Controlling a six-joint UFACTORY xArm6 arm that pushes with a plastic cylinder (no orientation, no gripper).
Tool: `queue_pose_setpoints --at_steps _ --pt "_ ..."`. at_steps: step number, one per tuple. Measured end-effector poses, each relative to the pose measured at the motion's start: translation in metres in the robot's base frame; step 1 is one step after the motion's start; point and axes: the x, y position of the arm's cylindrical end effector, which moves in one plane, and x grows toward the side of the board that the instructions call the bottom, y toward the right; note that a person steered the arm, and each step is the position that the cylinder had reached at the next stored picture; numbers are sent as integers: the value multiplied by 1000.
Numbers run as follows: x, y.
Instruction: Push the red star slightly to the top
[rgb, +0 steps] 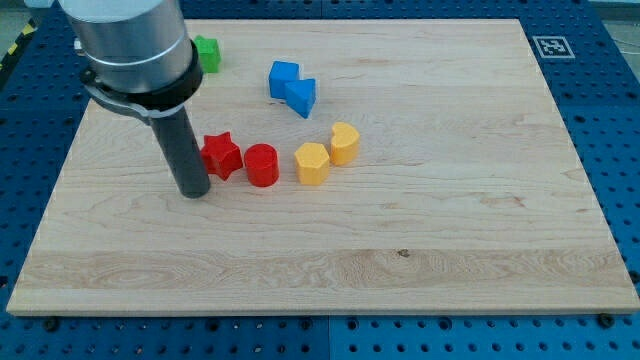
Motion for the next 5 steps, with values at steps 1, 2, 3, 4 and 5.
queue_pose_setpoints --at_steps 1,2,3,4,5 --pt "-1 22" --pt "-12 24" --pt "-22 24" --pt "-25 24" --pt "-11 10"
